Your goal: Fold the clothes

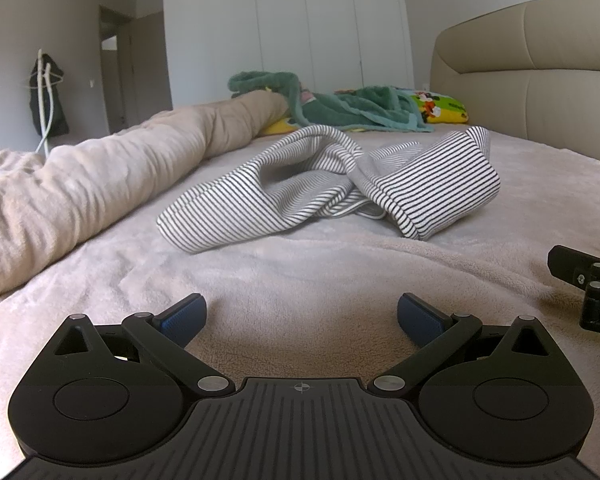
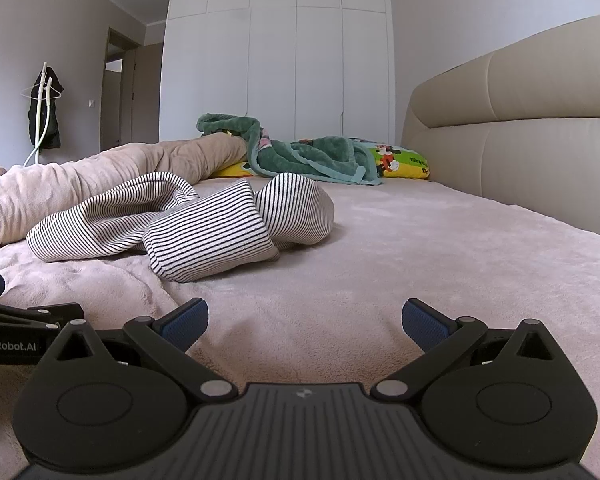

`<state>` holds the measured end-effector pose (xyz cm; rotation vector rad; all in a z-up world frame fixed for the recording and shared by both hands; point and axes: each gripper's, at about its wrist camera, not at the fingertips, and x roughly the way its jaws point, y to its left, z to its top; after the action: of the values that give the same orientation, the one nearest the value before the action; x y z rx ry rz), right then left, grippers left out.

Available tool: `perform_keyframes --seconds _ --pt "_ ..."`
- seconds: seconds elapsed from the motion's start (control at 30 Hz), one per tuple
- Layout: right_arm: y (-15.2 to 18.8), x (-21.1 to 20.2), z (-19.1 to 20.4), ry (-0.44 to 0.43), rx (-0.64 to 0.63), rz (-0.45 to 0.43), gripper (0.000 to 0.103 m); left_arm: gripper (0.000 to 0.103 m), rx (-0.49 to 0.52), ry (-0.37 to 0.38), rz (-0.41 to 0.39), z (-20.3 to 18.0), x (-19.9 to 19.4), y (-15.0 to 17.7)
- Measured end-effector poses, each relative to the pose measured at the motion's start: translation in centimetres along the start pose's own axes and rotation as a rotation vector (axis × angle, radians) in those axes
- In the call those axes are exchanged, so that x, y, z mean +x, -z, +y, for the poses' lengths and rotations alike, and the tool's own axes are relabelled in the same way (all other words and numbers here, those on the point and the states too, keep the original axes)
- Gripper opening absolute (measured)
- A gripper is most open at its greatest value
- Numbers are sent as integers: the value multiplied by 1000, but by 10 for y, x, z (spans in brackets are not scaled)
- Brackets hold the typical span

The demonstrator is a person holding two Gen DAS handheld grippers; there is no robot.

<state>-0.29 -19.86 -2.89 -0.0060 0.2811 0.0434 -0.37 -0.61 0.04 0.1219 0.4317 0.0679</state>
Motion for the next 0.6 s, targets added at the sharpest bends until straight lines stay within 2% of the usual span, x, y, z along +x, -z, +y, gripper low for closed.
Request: perform_keyframes --seconds 0.6 --pt "0 -1 0 2 0 -3 103 103 0 -1 4 -1 0 0"
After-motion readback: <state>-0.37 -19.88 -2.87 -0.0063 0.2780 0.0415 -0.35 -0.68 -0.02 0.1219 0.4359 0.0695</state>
